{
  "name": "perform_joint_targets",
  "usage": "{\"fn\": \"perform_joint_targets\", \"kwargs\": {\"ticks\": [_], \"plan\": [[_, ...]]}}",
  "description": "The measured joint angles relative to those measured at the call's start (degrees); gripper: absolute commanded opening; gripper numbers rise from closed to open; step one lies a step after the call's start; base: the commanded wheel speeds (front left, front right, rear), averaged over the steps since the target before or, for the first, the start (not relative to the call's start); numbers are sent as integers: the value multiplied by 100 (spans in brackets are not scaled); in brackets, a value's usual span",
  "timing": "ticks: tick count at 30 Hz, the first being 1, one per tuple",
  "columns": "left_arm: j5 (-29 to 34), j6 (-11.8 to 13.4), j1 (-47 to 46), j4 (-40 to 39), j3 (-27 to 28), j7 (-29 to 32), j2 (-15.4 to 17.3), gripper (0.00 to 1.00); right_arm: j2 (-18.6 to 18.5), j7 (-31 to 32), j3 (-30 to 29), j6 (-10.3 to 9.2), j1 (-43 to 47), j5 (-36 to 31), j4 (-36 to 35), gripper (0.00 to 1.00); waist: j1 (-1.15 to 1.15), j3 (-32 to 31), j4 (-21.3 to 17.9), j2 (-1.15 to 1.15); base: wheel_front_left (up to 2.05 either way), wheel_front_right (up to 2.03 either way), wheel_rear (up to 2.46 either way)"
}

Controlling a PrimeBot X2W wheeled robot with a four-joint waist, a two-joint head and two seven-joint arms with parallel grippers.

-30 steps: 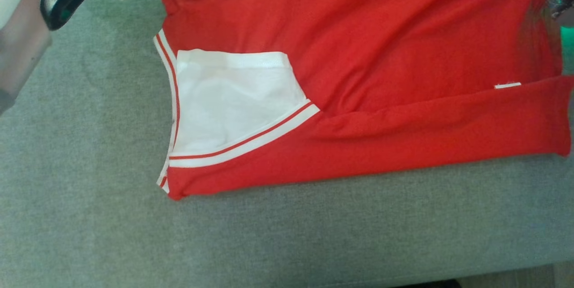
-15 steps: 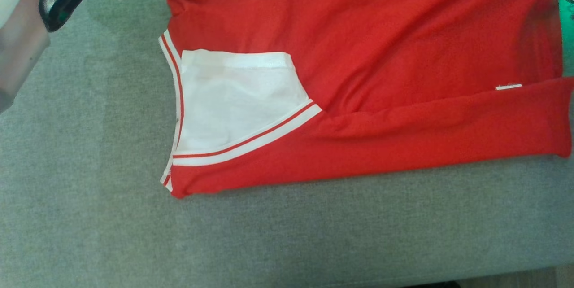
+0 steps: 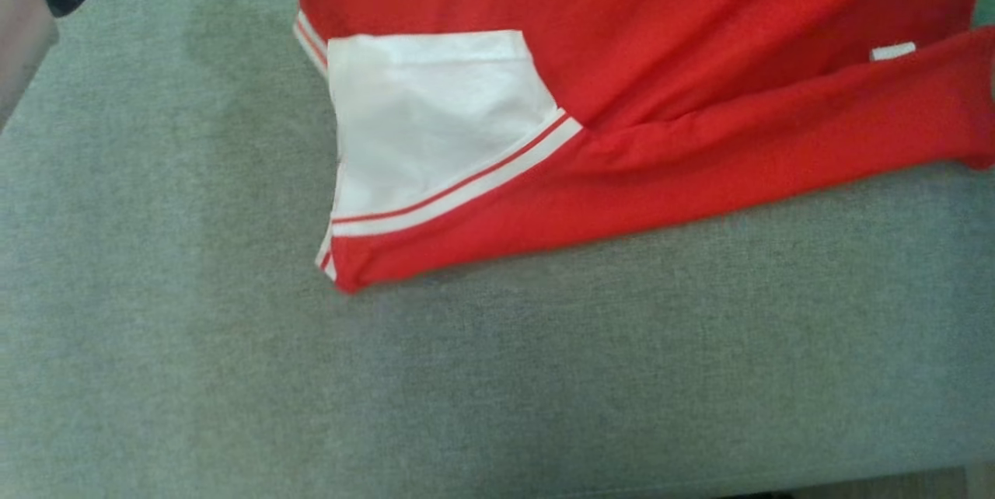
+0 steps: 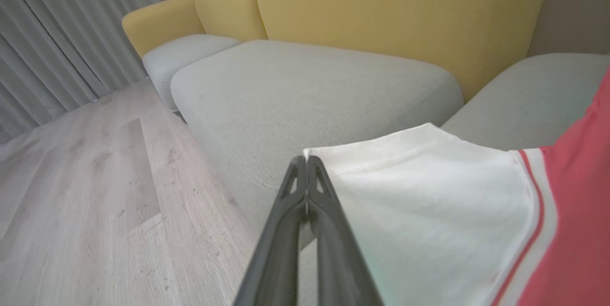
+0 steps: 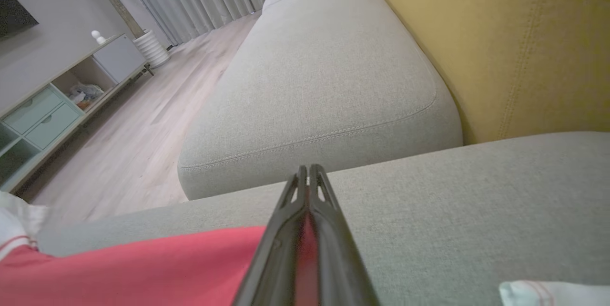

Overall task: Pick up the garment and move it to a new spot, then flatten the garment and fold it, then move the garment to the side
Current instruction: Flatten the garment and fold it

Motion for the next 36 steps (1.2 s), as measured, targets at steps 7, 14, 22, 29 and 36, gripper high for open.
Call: {"fn": "perform_joint_targets", "kwargs": {"ticks": [7, 14, 22, 29, 36], "plan": [[-70, 0, 191, -361, 69, -389, 69, 0, -211, -180, 226, 0, 623, -52, 26, 0, 0, -181, 158, 0, 0, 0, 0], [-130, 296, 970, -1677, 22, -504, 625, 0, -363, -625, 304, 0, 1034, -215, 151, 0, -1, -383, 333, 0, 0, 0, 0], [-170, 1123, 1895, -3646, -69, -433, 1502, 0, -404, -1049, 425, 0, 1283, -679, 475, 0, -1, -515, 518, 0, 0, 0, 0], [-169, 1730, 2616, -4913, -137, -310, 1997, 0, -402, -1247, 404, 0, 1523, -756, 647, 0, -1, -599, 624, 0, 0, 0, 0], [-60, 2078, 3336, -5328, -190, -202, 2031, 0, -396, -1334, 389, 0, 1929, -697, 658, 0, -1, -670, 680, 0, 0, 0, 0]]}}
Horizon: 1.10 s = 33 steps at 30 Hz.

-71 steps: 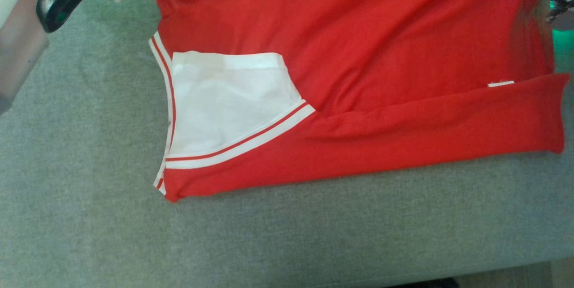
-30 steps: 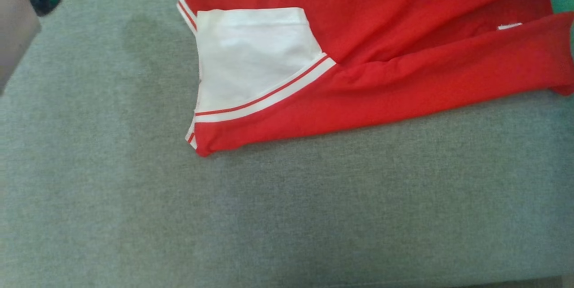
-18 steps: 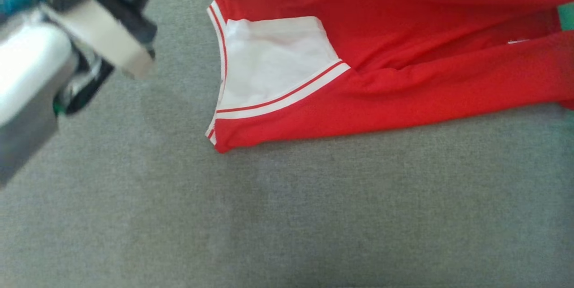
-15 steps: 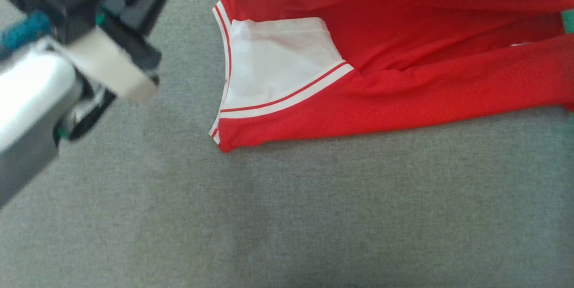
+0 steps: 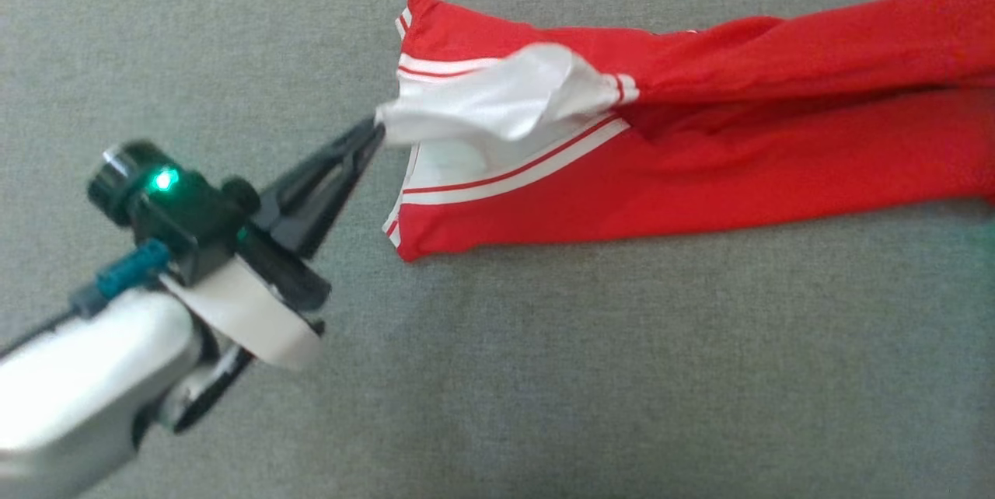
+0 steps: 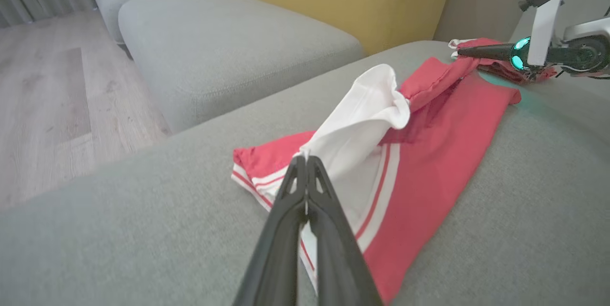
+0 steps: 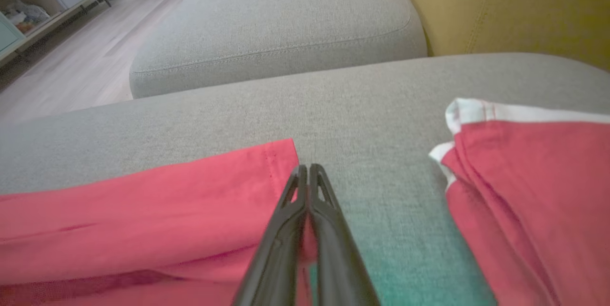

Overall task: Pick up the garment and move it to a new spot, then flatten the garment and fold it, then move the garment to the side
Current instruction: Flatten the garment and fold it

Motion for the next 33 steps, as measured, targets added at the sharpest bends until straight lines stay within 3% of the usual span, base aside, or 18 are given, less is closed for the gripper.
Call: {"fn": "perform_joint_targets", "kwargs": {"ticks": [3, 4, 5, 6, 7, 11, 14, 17, 20, 26, 33], "plan": [[0, 98, 346, 40, -1, -23, -141, 0, 40, -21, -3, 0, 149, 41, 32, 0, 0, 6, 15, 0, 0, 0, 0], [2, 102, 443, 104, -2, -34, -222, 10, 63, -30, -15, 0, 173, 43, 57, 0, 0, 12, 19, 0, 0, 0, 0], [16, 122, 531, 186, -2, -70, -313, 39, 92, -31, -30, 0, 187, 51, 92, 5, 1, 17, 24, 0, 0, 0, 0], [35, 156, 613, 278, -2, -100, -413, 93, 131, -33, -47, 0, 201, 51, 122, 54, 1, 17, 25, 0, 0, 0, 0], [42, 204, 689, 377, -2, -176, -514, 100, 175, -67, -63, 0, 215, 51, 147, 100, 1, 11, 27, 0, 0, 0, 0], [69, 547, 947, 816, 92, -427, -917, 100, 309, -327, -212, 0, 272, 71, 246, 100, 1, -81, 25, 0, 0, 0, 0], [321, 1067, 1189, 1149, 390, -531, -1233, 100, 354, -530, -386, 0, 477, 96, 226, 100, 1, -205, 30, 0, 0, 0, 0], [603, 1562, 1691, 1193, 1202, -543, -1717, 100, 472, -621, -625, 0, 877, 81, 164, 100, 1, -372, 28, 0, 0, 0, 0], [1240, 1694, 2404, 948, 2048, -552, -2237, 100, 684, -662, -843, 0, 1324, -94, 49, 100, 1, -563, 20, 0, 0, 0, 0], [2468, 1678, 4032, 917, 3364, -571, -2900, 100, 1089, -664, -1600, 0, 2072, -514, -248, 100, -1, -902, 80, 0, 0, 0, 0], [3416, 1026, 4626, 939, 4085, -572, -3750, 100, 1150, -619, -2182, 0, 2093, -751, 54, 100, 0, -965, 457, 0, 0, 0, 0]]}}
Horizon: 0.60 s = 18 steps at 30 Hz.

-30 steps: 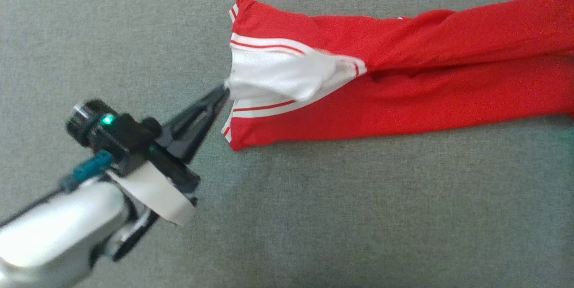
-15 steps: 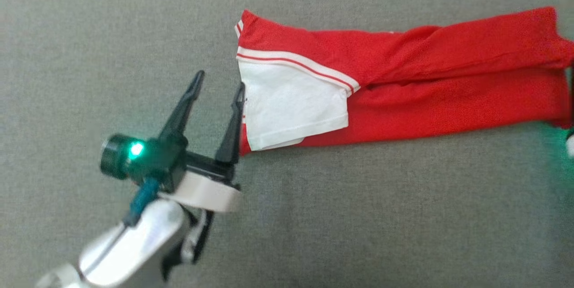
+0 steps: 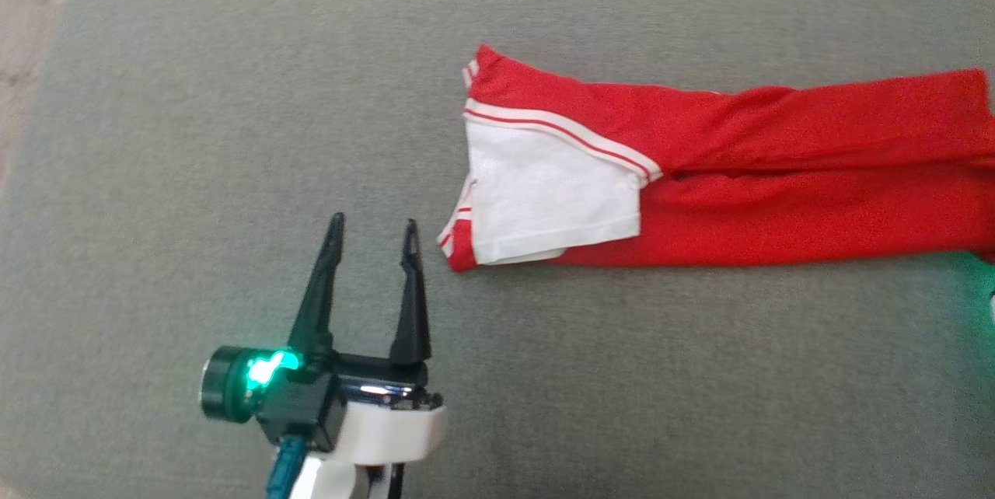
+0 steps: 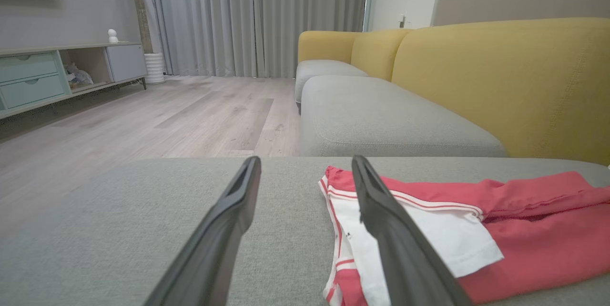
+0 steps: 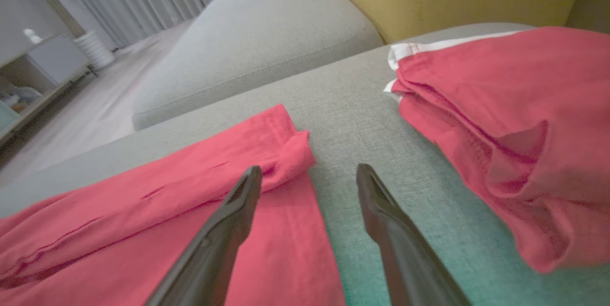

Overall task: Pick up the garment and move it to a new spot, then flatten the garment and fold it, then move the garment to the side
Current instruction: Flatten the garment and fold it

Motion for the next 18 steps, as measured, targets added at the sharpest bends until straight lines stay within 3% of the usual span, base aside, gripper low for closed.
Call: {"fn": "perform_joint_targets", "kwargs": {"ticks": [8, 15, 17, 18], "plan": [[625, -628, 191, 166, 432, 0, -523, 100, 8, 791, -345, 0, -889, -424, 1154, 100, 1, 100, 405, 0, 0, 0, 0], [848, -944, 206, 213, 721, 0, -772, 100, 116, 1404, -320, 0, -1037, -534, 1610, 100, 0, 128, 473, 0, 0, 0, 0], [900, -993, 253, 211, 818, 0, -826, 100, 140, 1481, -245, 0, -1022, -485, 1493, 82, 1, 113, 439, 0, 0, 0, 0], [924, -1015, 288, 211, 871, 0, -846, 100, 177, 1481, -213, 0, -989, -441, 1399, 57, 1, 103, 412, 0, 0, 0, 0]]}}
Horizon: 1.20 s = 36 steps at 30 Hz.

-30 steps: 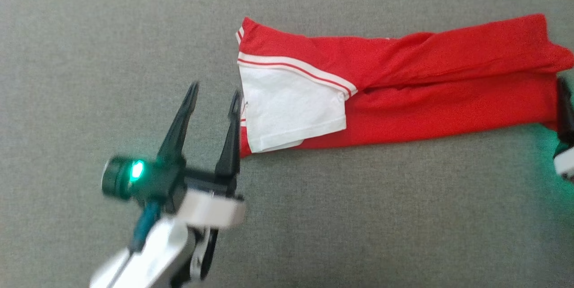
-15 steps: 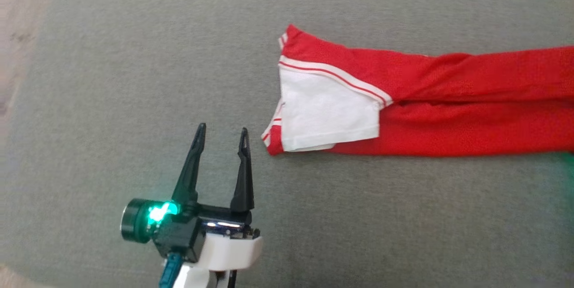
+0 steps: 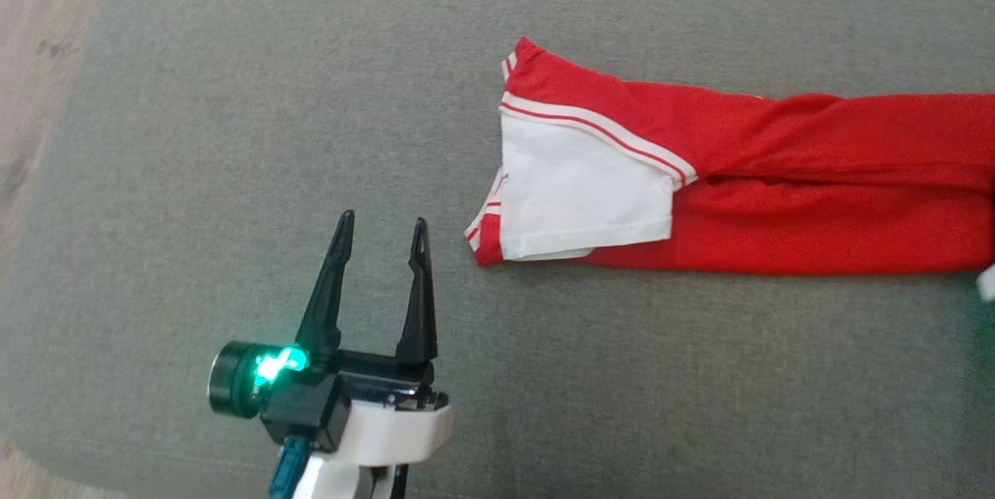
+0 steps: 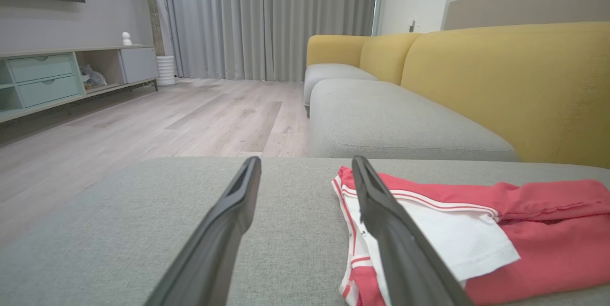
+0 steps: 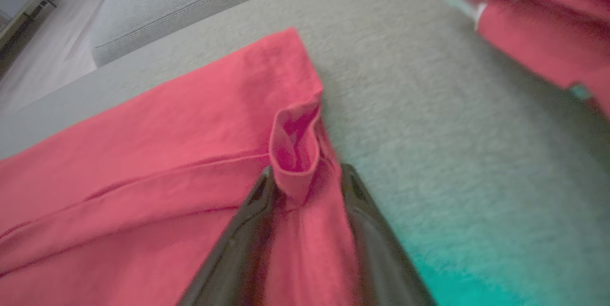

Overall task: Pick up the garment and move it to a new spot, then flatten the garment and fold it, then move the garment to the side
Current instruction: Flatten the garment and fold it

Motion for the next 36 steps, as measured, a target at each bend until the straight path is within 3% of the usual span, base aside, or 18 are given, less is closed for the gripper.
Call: {"fn": "perform_joint_targets", "kwargs": {"ticks": [2, 6, 11, 17, 22, 30, 36], "plan": [[13, -77, 66, 0, 82, 0, -25, 100, 104, 10, 114, 0, 162, 116, -259, 0, 0, -23, -67, 0, 0, 0, 0], [110, -180, 124, 0, 212, 0, -63, 100, 204, -52, 231, 0, 443, 203, -646, 0, 0, -69, -237, 0, 0, 0, 0], [247, -279, 126, 0, 336, 0, -113, 100, 199, -308, 193, 0, 562, 182, -602, 0, 0, -157, -495, 0, 0, 0, 0], [279, -432, 139, 45, 416, 0, -121, 100, -324, -303, -90, 0, 597, 218, -602, 0, 0, -226, -747, 0, 0, 0, 0], [300, -506, 139, 112, 420, 0, -125, 100, -377, 27, -169, 0, 576, 444, -1416, 0, 0, -291, -842, 0, 0, 0, 0], [280, -576, 199, 213, 405, 0, -130, 100, 328, 735, -82, 0, 732, 837, -3512, 0, 0, -430, -750, 0, 0, 0, 0], [138, -577, 235, 268, 321, 0, -131, 100, 1213, 1146, 330, 0, 876, 486, -4109, 0, 0, -504, -562, 0, 0, 0, 0]]}}
